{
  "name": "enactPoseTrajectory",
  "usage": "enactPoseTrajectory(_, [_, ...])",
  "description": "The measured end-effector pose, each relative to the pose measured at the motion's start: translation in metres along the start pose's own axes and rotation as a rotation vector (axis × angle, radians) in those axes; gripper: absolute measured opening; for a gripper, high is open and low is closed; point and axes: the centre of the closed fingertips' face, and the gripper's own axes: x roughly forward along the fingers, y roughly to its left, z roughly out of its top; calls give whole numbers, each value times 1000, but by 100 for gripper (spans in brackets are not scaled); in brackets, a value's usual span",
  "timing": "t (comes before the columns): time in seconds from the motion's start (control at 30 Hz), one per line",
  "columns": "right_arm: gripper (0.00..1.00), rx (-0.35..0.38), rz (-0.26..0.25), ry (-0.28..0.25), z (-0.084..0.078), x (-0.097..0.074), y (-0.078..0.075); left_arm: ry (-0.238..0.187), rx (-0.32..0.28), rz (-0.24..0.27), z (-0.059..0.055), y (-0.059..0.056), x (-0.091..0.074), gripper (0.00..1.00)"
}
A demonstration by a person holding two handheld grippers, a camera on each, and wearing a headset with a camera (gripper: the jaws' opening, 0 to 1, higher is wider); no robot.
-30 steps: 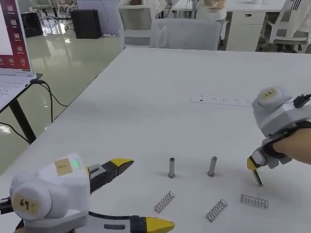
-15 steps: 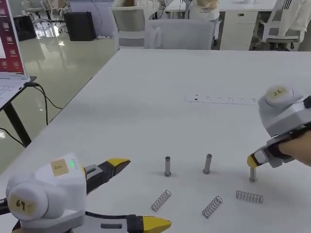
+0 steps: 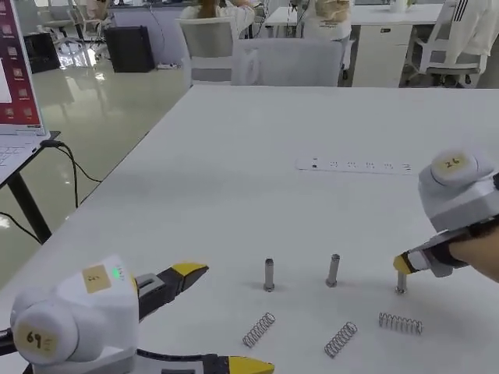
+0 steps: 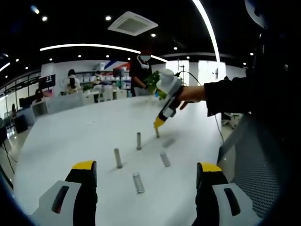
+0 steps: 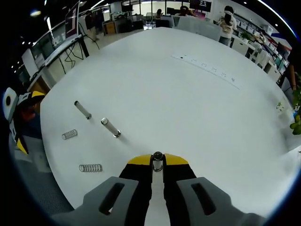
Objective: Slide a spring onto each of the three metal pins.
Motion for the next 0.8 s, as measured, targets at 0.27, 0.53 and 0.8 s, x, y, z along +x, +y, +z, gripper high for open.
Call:
enactPoseTrajectory(0.27, [5,-12,0,-46,5,2,-2,0,2,0,0,1,0,84])
enactPoseTrajectory(0.53, [5,-6,10,-71,3,2,-3,-1,1,2,0,1,0,84])
enactPoseTrajectory(0.8, [5,5,22,-80,0,0,-3,-1,2,2,0,2,0,84])
